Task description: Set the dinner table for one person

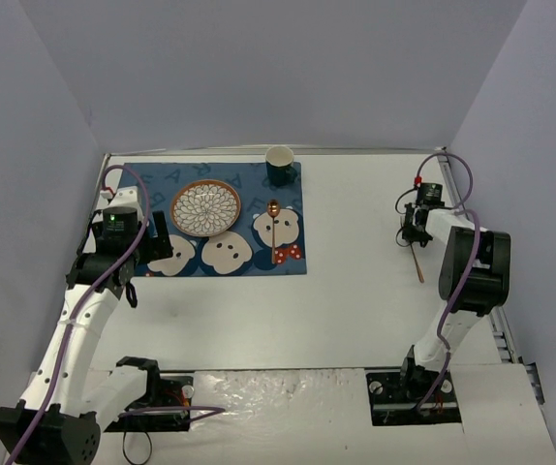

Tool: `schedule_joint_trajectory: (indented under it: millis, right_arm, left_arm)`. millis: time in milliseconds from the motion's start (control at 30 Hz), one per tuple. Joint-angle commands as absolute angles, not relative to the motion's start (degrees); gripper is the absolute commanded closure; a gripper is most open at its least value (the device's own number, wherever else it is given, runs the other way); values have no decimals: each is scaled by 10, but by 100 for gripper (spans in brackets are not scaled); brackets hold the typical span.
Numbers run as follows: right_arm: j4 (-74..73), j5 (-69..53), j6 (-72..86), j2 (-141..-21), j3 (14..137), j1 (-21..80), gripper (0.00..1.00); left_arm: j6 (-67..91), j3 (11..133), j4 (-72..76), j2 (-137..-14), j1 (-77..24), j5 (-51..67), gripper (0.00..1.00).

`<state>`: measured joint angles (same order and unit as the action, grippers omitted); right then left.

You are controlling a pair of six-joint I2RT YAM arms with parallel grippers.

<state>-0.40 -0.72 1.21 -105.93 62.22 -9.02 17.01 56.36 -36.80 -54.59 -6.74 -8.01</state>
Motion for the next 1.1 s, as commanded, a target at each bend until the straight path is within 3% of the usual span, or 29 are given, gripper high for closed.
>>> schedule_joint_trajectory:
  millis: [0,233,567,800,1067]
  right_arm:
    - [-13,-44,15,-1075,617,-89,99]
    - [-14,-42,110,-1041,630,-44,100]
    - [-54,136,289,-1001,722,187,100]
    - [-82,150,348,-1032,804,284,100]
    - [-89,125,372,-1032,843,328,100]
  left_arm:
    - [175,594,-351,-546,-70,-88,3]
    - [175,590,-339,-552,-70,-69,3]
    - [212,598,-314,-565,-120,-25,3]
    - [274,590,-263,-570,-235,-57,3]
    - [350,494,-48,-614,-360,-35,6]
